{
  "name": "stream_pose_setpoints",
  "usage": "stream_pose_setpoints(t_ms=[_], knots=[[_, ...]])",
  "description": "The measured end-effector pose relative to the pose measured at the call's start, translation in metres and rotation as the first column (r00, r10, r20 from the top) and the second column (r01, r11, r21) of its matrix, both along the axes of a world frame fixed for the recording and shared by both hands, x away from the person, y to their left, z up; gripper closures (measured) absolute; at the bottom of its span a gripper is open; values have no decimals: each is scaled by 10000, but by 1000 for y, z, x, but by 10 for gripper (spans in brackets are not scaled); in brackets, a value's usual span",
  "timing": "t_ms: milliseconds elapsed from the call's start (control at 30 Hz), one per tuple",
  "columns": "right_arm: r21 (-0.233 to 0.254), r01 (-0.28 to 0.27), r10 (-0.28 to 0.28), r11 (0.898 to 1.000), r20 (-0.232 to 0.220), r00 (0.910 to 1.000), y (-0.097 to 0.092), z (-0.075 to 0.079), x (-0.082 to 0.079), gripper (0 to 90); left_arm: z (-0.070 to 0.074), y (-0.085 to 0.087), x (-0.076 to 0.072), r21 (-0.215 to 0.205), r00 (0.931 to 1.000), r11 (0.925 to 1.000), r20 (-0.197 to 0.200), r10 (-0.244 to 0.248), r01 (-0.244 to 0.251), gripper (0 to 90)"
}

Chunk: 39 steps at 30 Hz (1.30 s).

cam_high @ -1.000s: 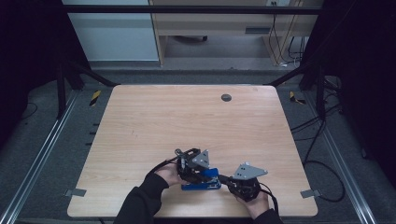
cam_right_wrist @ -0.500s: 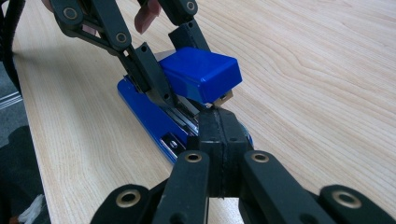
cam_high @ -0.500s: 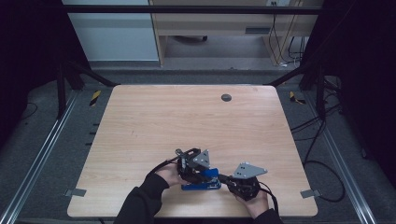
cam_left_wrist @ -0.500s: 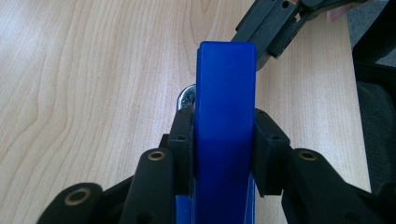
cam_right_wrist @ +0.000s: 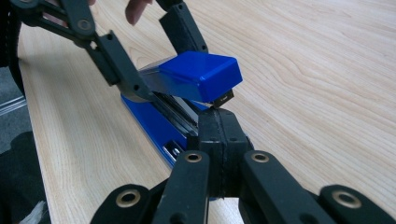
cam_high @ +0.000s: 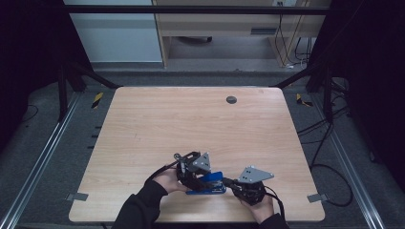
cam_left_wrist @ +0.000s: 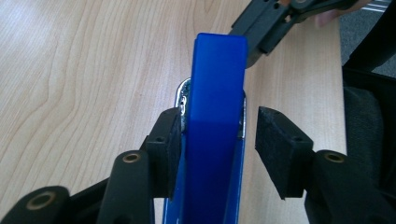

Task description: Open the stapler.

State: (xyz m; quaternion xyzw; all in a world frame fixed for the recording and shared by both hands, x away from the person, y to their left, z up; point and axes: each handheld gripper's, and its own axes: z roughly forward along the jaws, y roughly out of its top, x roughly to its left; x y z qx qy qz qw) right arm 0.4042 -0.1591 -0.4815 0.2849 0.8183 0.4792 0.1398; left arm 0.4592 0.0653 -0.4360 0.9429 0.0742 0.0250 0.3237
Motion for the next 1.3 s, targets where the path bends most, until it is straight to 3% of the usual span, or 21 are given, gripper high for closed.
stream_pose_setpoints(t_ms=[133,300,467,567,700,733,800,833,867,900,933,1067,1100,1133,1167,1200,1233,1267,1300], knots=[[45,-16,16,10000,5,10000,0,0,0,900,1,4,-3,-104,9998,9998,27,192,-192,500],[178,-24,22,9998,74,10000,0,1,1,900,6,16,-9,-746,9982,9954,18,597,-593,488],[204,-58,57,9998,34,10000,1,0,1,900,12,21,-12,-1091,9960,9902,123,886,-868,486],[227,-96,95,9997,48,9999,1,0,2,900,18,23,-14,-1281,9919,9845,267,1244,-1200,478],[298,-115,115,9995,2,9999,1,1,2,900,20,26,-17,-1780,9814,9673,310,1892,-1809,478],[307,-127,127,9994,15,9999,1,1,2,900,19,29,-19,-2195,9732,9509,234,2289,-2184,481],[323,-153,152,9994,27,9999,1,1,2,900,17,33,-22,-2577,9656,9340,143,2595,-2472,490],[323,-153,152,9994,27,9999,1,1,2,900,17,33,-22,-2577,9656,9340,143,2595,-2472,492],[335,-152,152,9993,3,9999,1,1,2,900,16,34,-25,-2730,9607,9253,138,2774,-2633,492],[358,-161,161,9992,2,9999,0,1,2,900,14,37,-28,-2985,9511,9091,135,3086,-2907,504],[358,-161,161,9992,2,9999,0,1,2,900,13,38,-30,-3122,9458,9005,181,3243,-3028,504],[381,-156,156,9992,4,9999,1,1,2,900,6,43,-46,-3948,9011,8341,342,4323,-3852,525],[388,-160,159,9991,17,9999,1,1,2,900,4,43,-49,-4053,8939,8247,388,4466,-3944,529],[397,-161,160,9991,19,9999,1,1,2,900,-2,43,-59,-4276,8753,8042,578,4801,-4128,536],[397,-161,160,9991,19,9999,1,1,2,900,-2,43,-59,-4276,8753,8042,578,4801,-4128,539],[400,-160,159,9991,18,9999,1,1,3,900,-7,43,-66,-4651,8627,7754,469,5035,-4272,549],[400,-160,159,9991,18,9999,1,1,3,900,-7,43,-66,-4651,8627,7754,469,5035,-4272,554],[416,-157,156,9990,19,9999,1,1,2,900,-9,43,-70,-4845,8558,7591,402,5157,-4347,564],[425,-154,153,9990,24,9999,1,1,2,900,-12,43,-76,-5109,8428,7351,373,5369,-4457,569]])
